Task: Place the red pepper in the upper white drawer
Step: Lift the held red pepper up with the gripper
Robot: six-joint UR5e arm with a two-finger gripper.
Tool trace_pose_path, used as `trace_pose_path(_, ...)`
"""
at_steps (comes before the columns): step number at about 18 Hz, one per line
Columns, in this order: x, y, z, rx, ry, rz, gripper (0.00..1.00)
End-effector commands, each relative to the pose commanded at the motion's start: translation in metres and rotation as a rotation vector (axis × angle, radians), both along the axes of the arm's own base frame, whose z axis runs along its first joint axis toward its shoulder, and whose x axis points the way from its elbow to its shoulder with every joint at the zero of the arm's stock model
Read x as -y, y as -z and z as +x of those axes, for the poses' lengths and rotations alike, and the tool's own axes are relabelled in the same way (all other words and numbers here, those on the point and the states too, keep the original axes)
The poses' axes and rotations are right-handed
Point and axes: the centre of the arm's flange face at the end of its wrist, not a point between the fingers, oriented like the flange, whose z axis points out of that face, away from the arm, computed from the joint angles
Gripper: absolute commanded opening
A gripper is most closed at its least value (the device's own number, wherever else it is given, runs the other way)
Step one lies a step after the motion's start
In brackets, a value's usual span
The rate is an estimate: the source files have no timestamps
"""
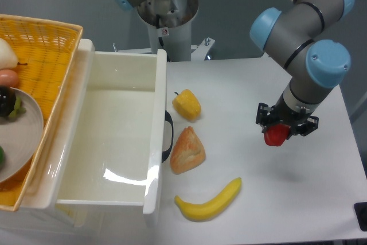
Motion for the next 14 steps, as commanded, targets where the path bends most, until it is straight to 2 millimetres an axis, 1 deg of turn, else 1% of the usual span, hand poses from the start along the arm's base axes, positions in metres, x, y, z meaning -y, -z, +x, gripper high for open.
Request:
trace_pose_path(4, 0.002, 0.002, -0.004, 0.003, -0.006, 0.006, 0.2)
trace_pose_path(5, 0.006, 0.0, -0.006, 0.002, -0.016, 0.009, 0.2)
trace_pose_path(8, 0.007, -0.011, -0.003, 0.001, -0.02, 0.035, 0.2)
trace_pose_path(10, 0.007, -0.023, 0.005, -0.002, -0.018, 0.036, 0.2)
trace_pose_path(14, 0.012, -0.074, 0.036, -0.003, -0.012, 0.043, 0.2)
